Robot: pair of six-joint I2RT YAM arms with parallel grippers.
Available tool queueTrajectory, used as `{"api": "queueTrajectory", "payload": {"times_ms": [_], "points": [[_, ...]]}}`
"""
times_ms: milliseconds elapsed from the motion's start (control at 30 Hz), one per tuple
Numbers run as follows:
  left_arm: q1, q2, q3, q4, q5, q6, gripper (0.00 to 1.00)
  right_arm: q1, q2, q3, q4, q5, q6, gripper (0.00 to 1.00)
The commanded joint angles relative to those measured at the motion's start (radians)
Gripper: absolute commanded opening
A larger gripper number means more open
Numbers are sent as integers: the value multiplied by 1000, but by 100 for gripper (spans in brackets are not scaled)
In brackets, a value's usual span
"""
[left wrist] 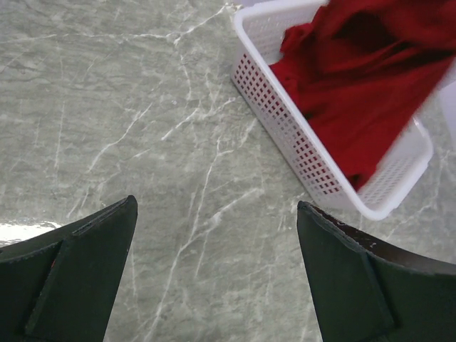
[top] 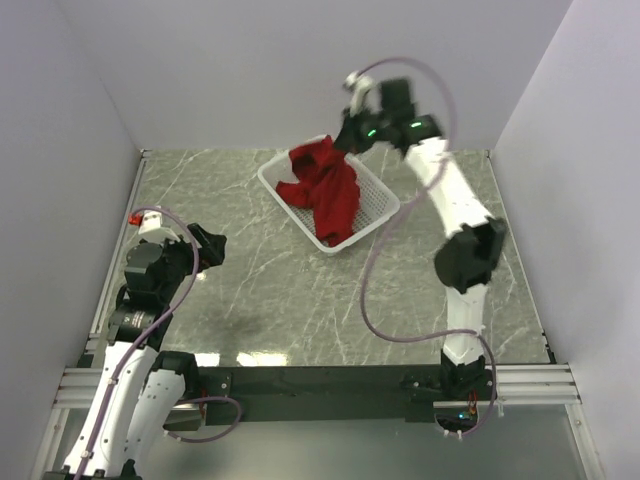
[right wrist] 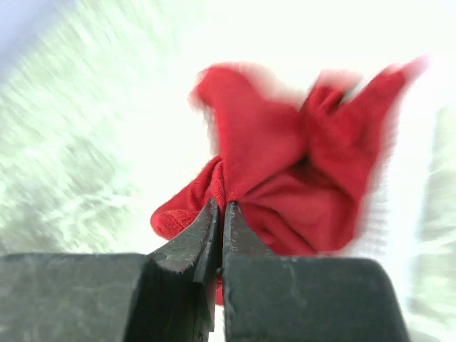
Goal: Fold and stack the t-shirts
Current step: Grab the tshirt from the pile, then move the tshirt to the center of the board
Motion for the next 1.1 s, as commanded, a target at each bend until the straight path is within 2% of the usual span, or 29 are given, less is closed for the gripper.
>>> {"api": "queueTrajectory", "payload": {"times_ms": [0, 100, 367, 600, 767, 867, 967, 1000, 1067], "points": [[-4, -28, -8, 18, 2, -43, 99, -105, -256, 133, 34, -187, -39, 0], [-4, -34, -19, 27, 11, -74, 99, -181, -355, 162, 60, -172, -2, 0], [-4, -25, -56, 70, 36, -152, 100, -299, -537, 257, 136, 55, 67, 0], [-4, -20, -44, 61, 28, -161, 99, -345, -609, 272, 160, 184, 70, 0], [-4, -14, -30, 53, 28, -178, 99, -402, -642, 294, 169, 206, 79, 0], [-4, -5, -25, 64, 42, -192, 99, -405, -681, 211, 157, 183, 67, 0], [-4, 6, -19, 62, 51, -201, 99, -412, -744, 20, 130, 152, 55, 0], [-4, 10, -18, 58, 56, -206, 99, -420, -764, -107, 123, 131, 53, 0], [-4, 12, -18, 58, 68, -212, 99, -423, -825, -249, 128, 71, 26, 0]]}}
